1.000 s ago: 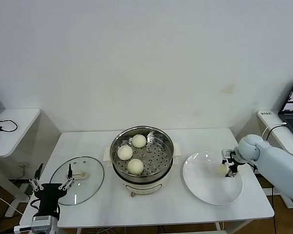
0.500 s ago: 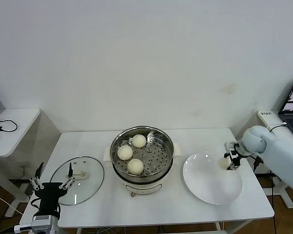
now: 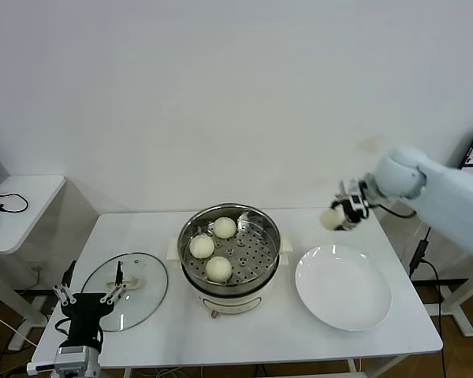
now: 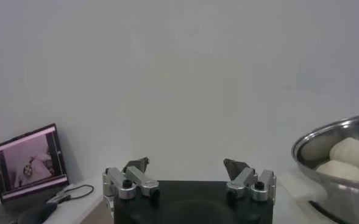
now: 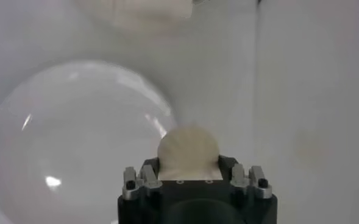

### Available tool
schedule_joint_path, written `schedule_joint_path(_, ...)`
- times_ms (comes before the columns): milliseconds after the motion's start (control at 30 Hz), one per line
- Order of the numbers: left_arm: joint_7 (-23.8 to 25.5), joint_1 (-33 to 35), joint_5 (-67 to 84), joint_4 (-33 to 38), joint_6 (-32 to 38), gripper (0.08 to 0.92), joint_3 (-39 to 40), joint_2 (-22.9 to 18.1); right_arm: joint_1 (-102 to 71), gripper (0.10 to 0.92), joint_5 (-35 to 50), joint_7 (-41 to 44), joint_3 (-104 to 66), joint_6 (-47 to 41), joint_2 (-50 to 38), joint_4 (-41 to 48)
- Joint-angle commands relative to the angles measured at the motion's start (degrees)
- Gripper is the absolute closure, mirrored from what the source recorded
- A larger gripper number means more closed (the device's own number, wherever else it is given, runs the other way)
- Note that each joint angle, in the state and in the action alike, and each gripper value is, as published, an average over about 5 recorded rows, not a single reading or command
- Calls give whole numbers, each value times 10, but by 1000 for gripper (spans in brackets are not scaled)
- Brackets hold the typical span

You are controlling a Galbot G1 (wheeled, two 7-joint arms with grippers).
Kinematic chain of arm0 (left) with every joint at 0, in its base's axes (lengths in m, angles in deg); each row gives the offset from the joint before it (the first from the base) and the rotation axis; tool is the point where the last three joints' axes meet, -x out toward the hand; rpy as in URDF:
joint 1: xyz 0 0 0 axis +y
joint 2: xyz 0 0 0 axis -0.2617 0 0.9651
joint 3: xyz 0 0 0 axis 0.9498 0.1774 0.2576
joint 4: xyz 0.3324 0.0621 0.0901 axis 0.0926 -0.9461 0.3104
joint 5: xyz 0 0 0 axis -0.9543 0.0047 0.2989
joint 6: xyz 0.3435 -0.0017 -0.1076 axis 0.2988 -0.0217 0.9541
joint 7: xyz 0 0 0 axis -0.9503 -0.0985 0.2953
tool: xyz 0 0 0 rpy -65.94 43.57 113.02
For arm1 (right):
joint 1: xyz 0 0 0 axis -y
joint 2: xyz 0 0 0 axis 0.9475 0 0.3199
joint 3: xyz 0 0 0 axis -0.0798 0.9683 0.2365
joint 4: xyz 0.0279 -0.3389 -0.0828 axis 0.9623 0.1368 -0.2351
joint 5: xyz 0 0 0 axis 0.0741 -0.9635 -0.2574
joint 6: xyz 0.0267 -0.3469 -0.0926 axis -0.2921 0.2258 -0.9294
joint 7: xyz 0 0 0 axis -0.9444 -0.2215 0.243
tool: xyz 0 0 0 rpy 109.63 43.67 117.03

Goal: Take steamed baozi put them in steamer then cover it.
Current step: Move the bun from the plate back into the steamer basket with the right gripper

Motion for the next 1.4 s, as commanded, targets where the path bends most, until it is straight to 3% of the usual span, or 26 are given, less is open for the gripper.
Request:
schedule_joint_path(33,0,0,0,0,-1,177,1,1,121,414,202,-60,96,-100,96,-69)
schedule_joint_path(500,1,-7,3,-2,-5,177,-3,4,-6,406,245,-157,84,-170,205,-7)
schedule_joint_path(1267,0,-14,4,-8,-6,177,-5,0,-61,401,198,-178,70,-181,223,30)
schedule_joint_path(1400,0,-12,4,-7,-6,177,-6,-1,-54,361,195,-174,70,-181,217,23)
